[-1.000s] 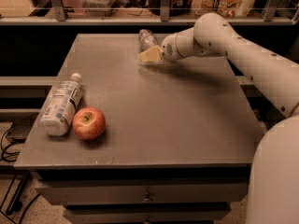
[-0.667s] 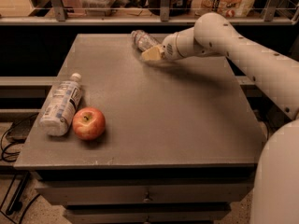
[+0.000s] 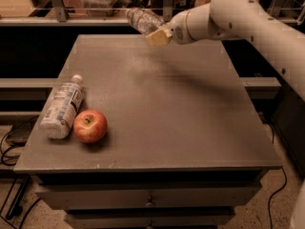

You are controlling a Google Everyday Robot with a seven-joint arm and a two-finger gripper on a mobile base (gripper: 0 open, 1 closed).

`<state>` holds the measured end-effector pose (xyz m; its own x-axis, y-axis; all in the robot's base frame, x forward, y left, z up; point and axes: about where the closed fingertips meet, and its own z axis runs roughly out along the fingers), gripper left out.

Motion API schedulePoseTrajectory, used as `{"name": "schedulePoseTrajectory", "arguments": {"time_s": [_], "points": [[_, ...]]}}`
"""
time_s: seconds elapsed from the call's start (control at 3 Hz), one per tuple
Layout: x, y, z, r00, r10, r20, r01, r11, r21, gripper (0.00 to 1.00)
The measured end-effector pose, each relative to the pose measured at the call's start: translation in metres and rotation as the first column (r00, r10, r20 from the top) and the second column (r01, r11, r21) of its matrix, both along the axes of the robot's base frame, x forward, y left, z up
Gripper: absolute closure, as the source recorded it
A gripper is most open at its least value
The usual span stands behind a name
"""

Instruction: Pick water bottle

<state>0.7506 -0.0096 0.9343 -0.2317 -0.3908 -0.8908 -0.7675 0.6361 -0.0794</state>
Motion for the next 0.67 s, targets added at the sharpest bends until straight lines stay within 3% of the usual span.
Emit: {"name": "schedulePoseTrajectory", "arguments": {"time_s": [0.33,0.67], "points": [[-0.0361,0.0045,0.0617,0.9848,0.116,0.129,-0.11,0.992,-0.055,1.0],[-0.0386,0.0082,0.0623,0.9772,0.147,0.153,-0.135,0.987,-0.085,1.0]]}}
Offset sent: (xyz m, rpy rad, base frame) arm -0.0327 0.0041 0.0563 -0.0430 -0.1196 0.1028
